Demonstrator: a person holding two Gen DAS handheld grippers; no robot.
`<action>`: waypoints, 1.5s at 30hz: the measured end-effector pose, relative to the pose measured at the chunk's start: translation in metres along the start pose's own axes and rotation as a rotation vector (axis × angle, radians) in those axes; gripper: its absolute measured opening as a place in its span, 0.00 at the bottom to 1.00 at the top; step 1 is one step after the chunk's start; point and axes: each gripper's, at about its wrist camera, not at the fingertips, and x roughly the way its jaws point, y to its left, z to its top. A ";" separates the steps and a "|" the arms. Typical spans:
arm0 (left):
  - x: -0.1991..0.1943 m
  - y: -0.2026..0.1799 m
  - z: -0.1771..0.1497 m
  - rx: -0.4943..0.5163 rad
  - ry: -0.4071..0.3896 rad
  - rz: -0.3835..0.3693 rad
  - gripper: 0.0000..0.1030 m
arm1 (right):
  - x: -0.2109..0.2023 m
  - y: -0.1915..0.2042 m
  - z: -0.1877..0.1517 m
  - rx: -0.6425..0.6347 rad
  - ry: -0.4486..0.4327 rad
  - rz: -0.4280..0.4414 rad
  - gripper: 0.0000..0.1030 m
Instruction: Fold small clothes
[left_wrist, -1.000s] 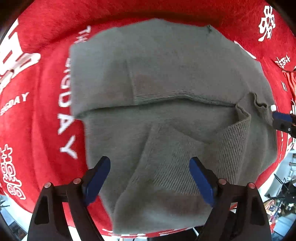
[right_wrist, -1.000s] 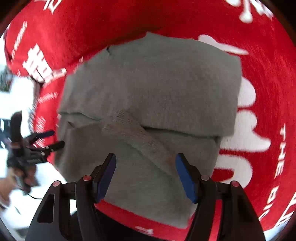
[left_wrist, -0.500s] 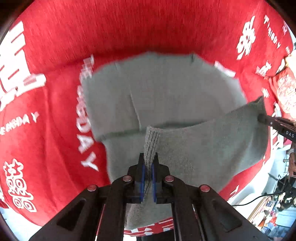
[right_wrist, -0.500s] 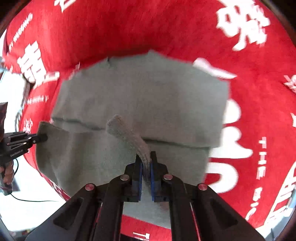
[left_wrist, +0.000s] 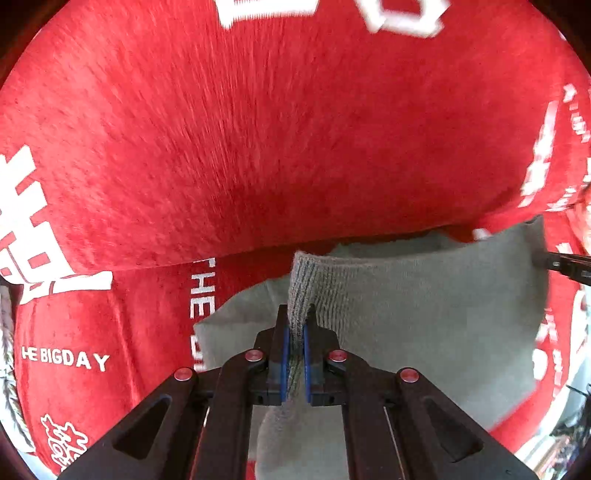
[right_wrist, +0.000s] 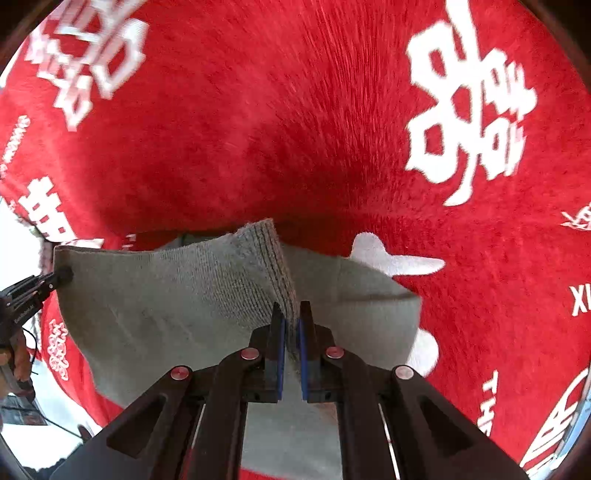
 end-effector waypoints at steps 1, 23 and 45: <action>0.018 -0.001 0.003 0.004 0.018 0.021 0.07 | 0.017 -0.006 0.005 0.020 0.020 -0.007 0.07; 0.065 0.058 -0.024 -0.113 0.138 0.183 0.65 | 0.058 -0.055 -0.010 0.253 0.037 -0.166 0.36; 0.031 0.086 -0.197 -0.363 0.328 -0.069 0.87 | -0.015 -0.046 -0.207 0.438 0.152 0.086 0.64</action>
